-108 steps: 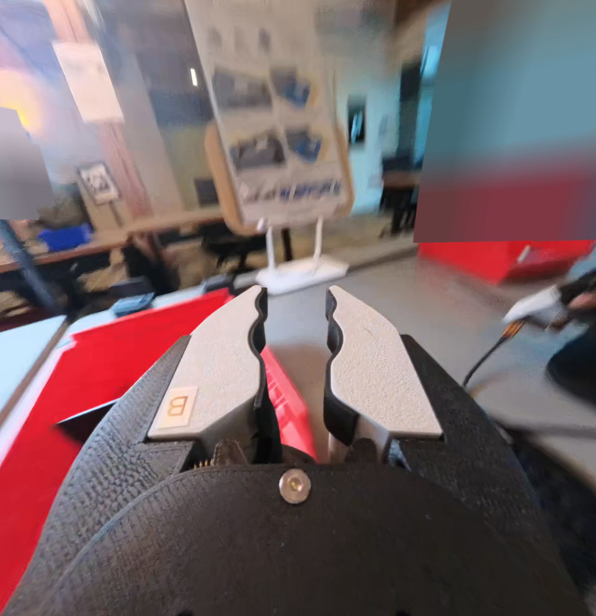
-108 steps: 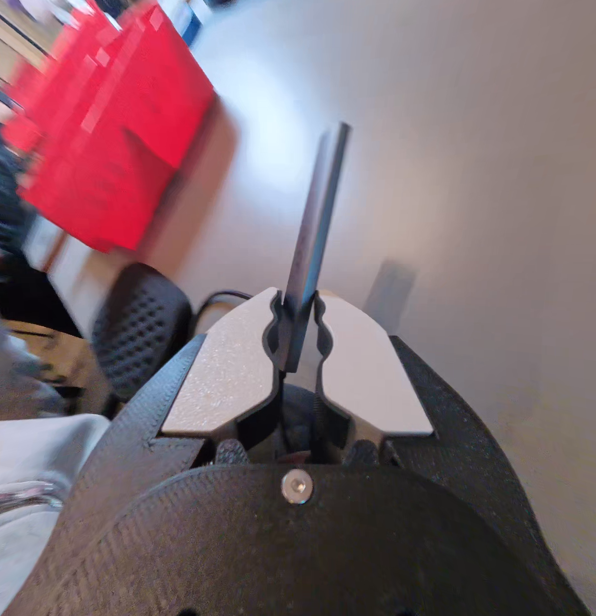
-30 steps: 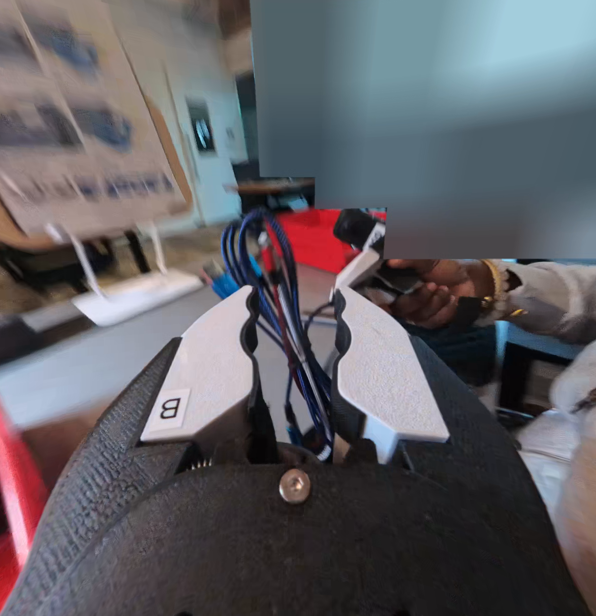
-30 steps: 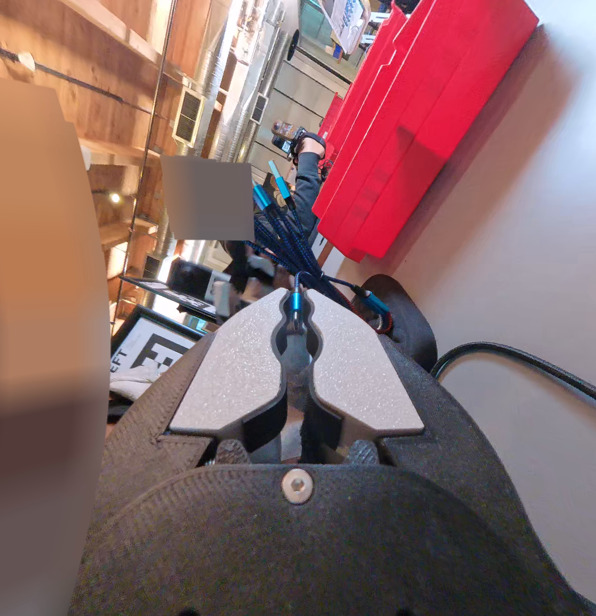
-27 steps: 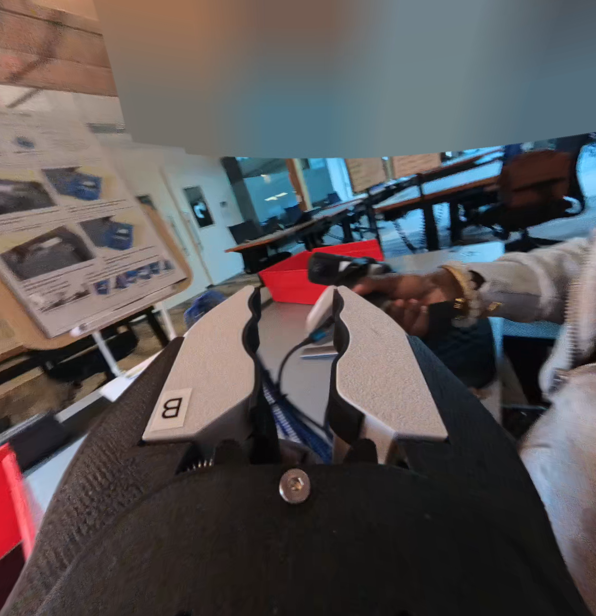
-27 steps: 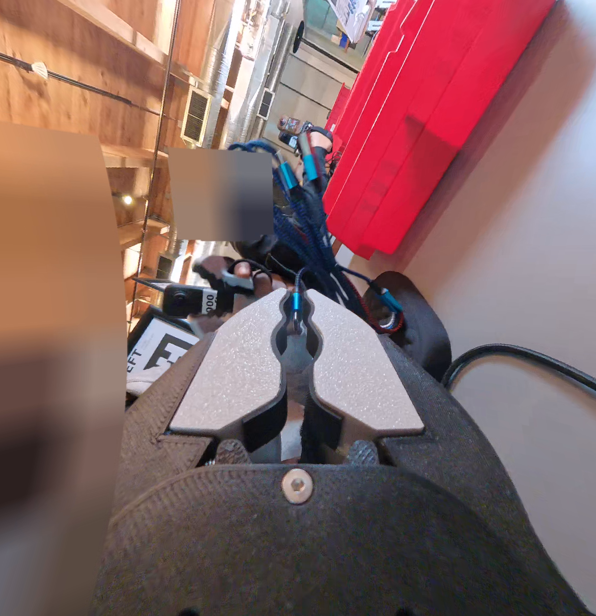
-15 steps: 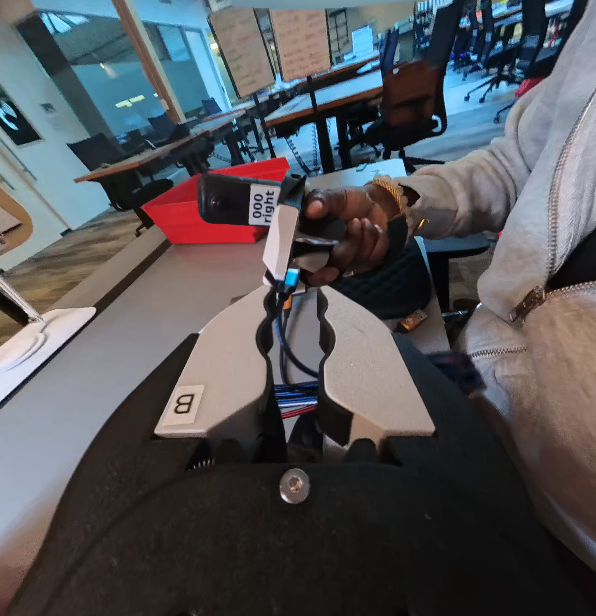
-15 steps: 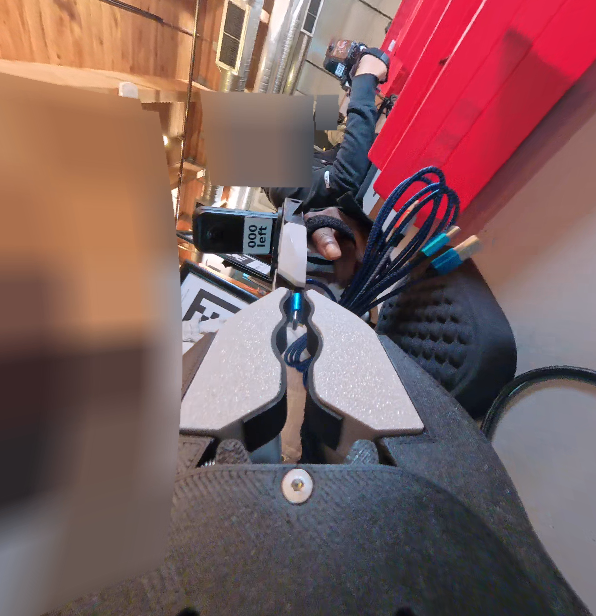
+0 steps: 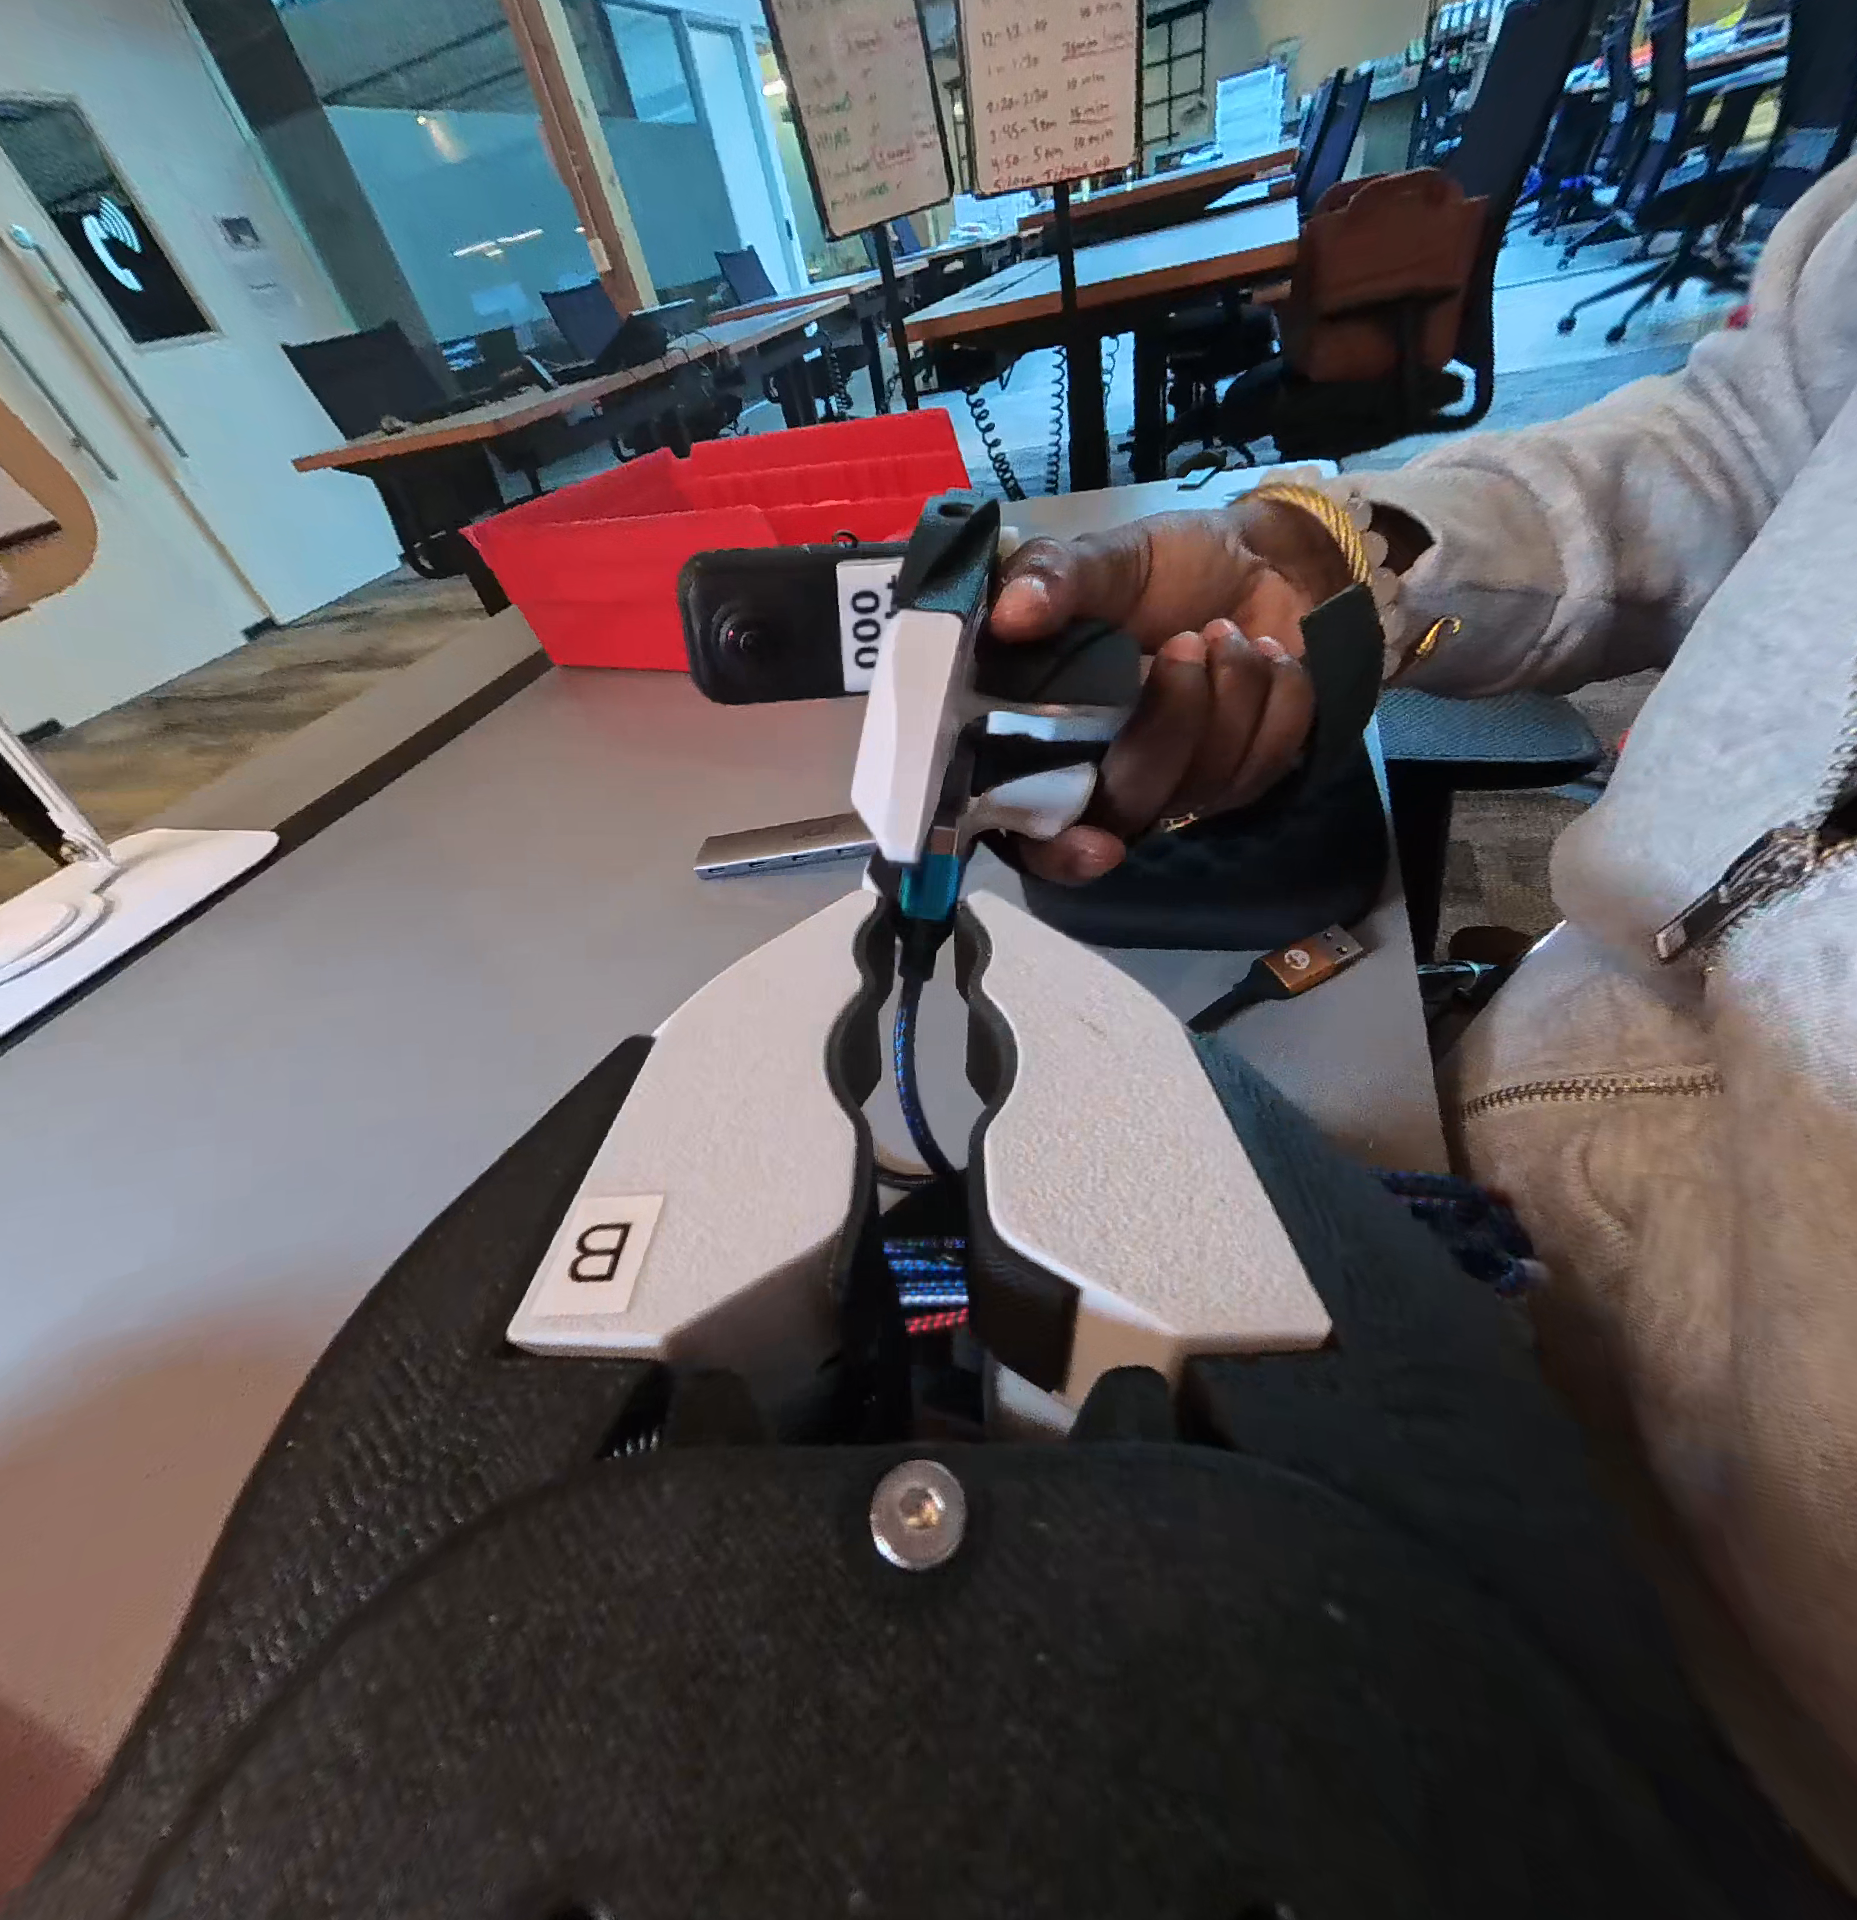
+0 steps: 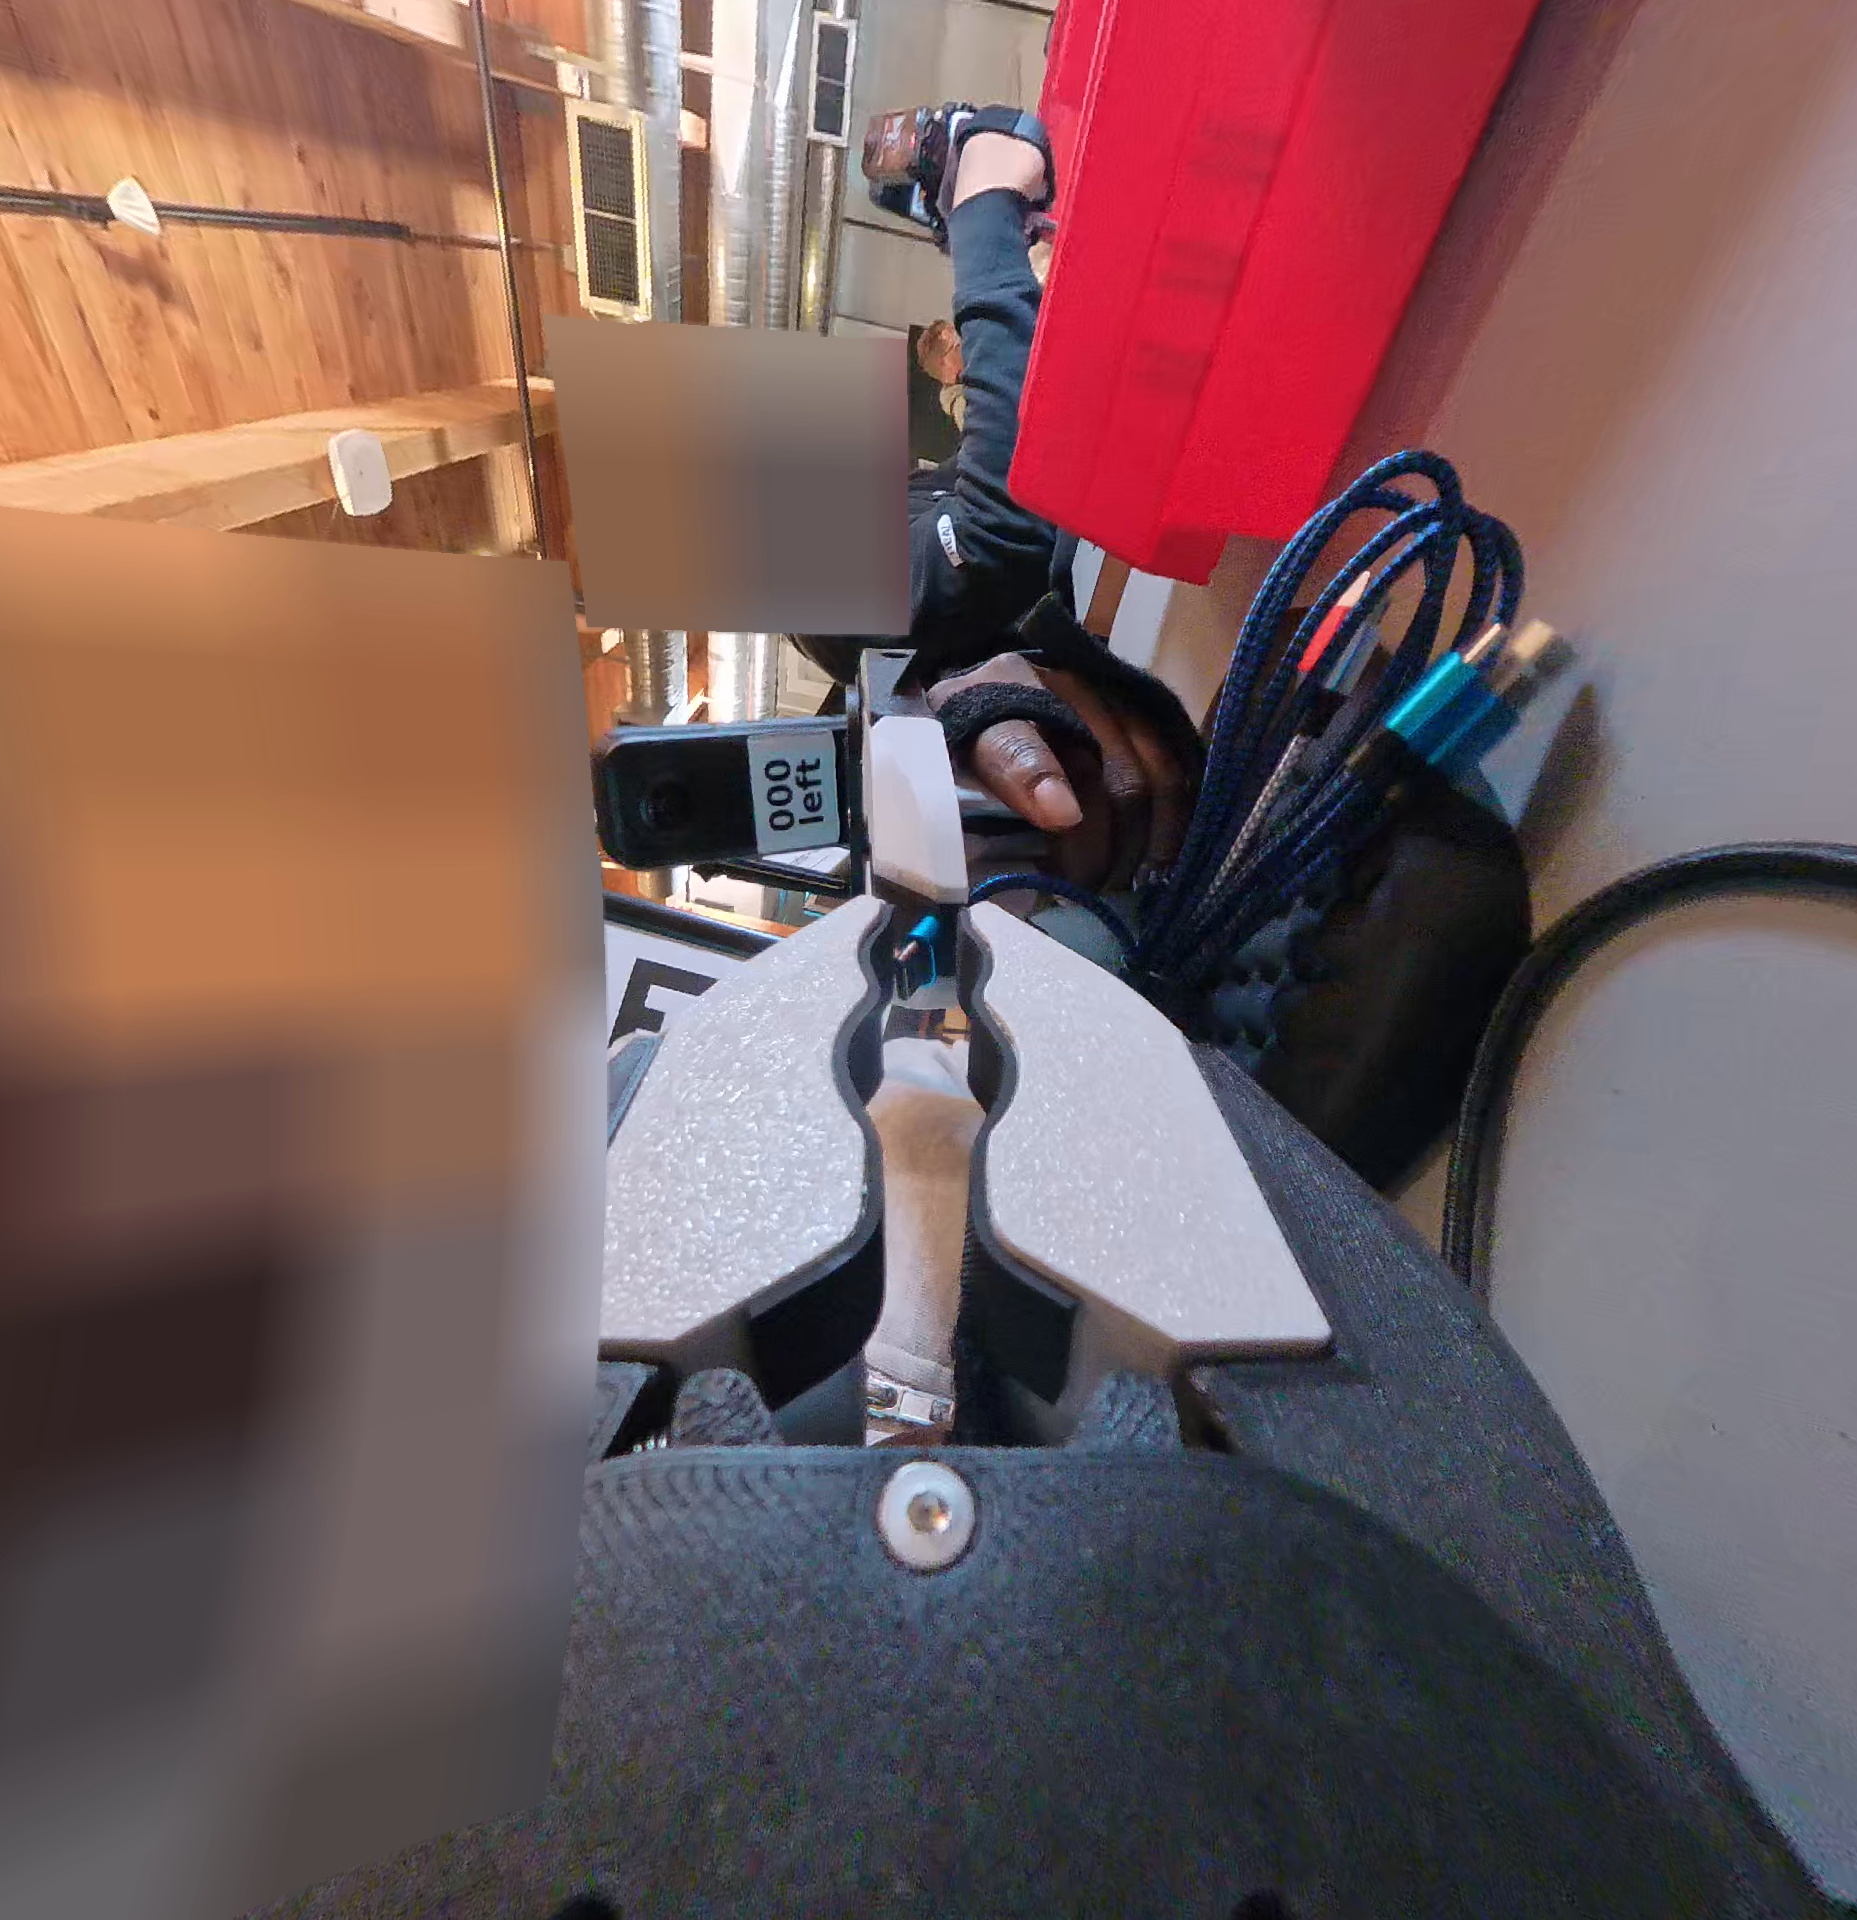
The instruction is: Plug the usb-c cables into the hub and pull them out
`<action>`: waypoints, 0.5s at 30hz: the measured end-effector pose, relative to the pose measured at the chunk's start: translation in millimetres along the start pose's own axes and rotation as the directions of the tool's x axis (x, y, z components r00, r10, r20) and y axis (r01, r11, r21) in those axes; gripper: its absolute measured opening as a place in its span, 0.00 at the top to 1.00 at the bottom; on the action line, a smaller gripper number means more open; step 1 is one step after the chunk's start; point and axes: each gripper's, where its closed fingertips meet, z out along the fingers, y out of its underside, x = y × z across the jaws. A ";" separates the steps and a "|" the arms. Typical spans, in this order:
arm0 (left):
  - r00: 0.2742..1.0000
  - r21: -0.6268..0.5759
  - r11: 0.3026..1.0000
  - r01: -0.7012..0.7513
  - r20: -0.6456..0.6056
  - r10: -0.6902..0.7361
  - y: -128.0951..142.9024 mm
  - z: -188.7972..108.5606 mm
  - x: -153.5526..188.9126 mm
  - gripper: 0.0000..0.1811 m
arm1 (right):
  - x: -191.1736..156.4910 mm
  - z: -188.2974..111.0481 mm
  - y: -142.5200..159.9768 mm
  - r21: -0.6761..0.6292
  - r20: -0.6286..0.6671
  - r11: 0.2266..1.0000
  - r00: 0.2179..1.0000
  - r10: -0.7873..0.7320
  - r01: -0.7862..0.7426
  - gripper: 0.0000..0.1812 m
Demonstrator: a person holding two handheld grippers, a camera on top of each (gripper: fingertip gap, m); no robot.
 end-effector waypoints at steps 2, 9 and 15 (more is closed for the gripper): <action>1.000 -0.012 1.000 -0.012 0.015 0.013 2.1 1.2 -0.4 0.94 | 0.7 -3.1 -1.5 0.019 0.000 1.000 1.000 0.021 -0.021 0.95; 0.999 -0.071 0.997 -0.036 0.026 0.038 10.9 6.2 0.7 0.94 | 8.5 -8.7 6.9 -0.010 -0.119 0.995 0.987 -0.103 0.103 0.86; 0.997 -0.064 0.997 -0.048 0.062 0.052 9.7 7.2 -2.3 0.94 | 12.8 -5.3 3.2 0.000 -0.190 0.976 0.958 -0.216 0.220 0.97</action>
